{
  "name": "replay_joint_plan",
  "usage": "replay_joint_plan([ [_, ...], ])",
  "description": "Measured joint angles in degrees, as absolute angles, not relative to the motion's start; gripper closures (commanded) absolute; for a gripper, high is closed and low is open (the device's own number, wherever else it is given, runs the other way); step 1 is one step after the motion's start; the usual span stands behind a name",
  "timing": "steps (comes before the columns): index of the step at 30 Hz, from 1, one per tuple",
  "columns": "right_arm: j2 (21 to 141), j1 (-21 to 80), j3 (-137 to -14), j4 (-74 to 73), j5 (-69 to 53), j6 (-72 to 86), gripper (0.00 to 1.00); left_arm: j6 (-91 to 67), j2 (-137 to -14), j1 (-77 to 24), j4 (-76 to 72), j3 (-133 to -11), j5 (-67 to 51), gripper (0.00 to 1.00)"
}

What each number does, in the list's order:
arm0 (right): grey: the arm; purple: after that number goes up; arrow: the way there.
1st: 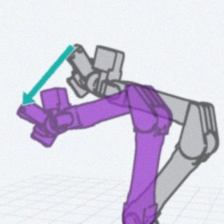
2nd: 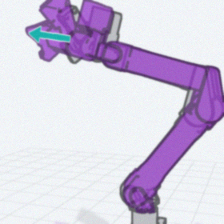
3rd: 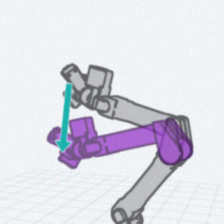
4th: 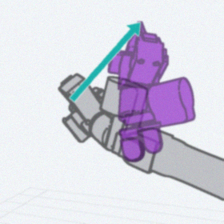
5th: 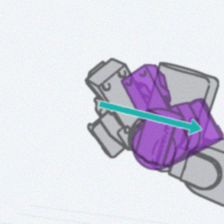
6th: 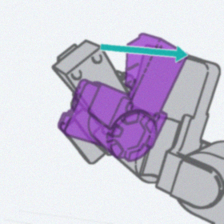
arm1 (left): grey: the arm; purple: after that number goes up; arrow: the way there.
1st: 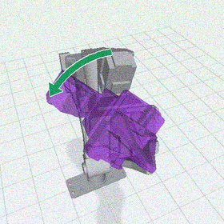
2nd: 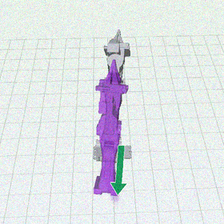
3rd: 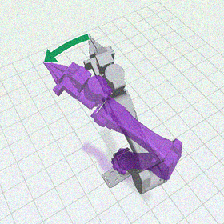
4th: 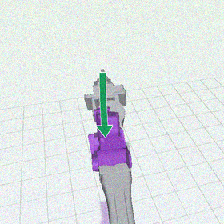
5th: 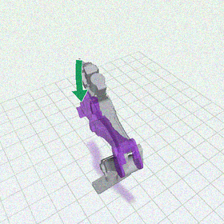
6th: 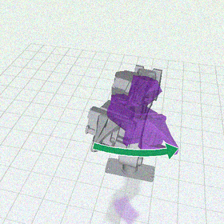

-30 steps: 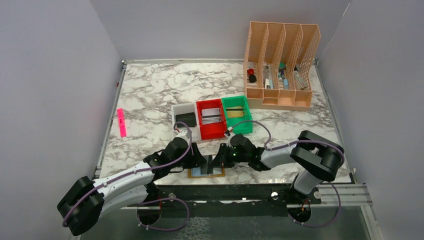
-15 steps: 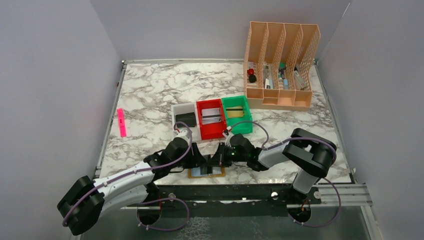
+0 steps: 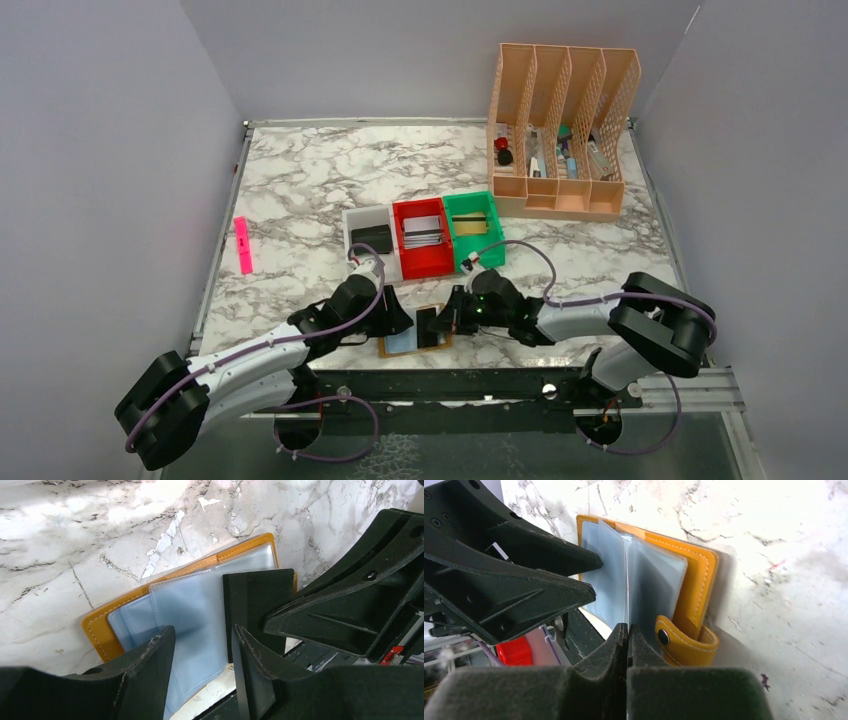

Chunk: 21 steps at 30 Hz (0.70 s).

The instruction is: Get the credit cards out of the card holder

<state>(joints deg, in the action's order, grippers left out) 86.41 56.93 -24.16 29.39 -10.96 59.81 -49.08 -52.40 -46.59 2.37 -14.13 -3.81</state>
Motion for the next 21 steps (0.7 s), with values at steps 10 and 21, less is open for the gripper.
replay_joint_plan([
  [10,75.6,56.9,-23.2,19.0,-5.5,57.6,0.97,-49.3,-51.9,-46.6,2.7,-14.1,-3.7,0.50],
  [21,57.4,56.9,-23.2,6.0,6.1,53.0,0.97,-48.7,-48.8,-46.8,7.5,-15.4,-0.3,0.27],
])
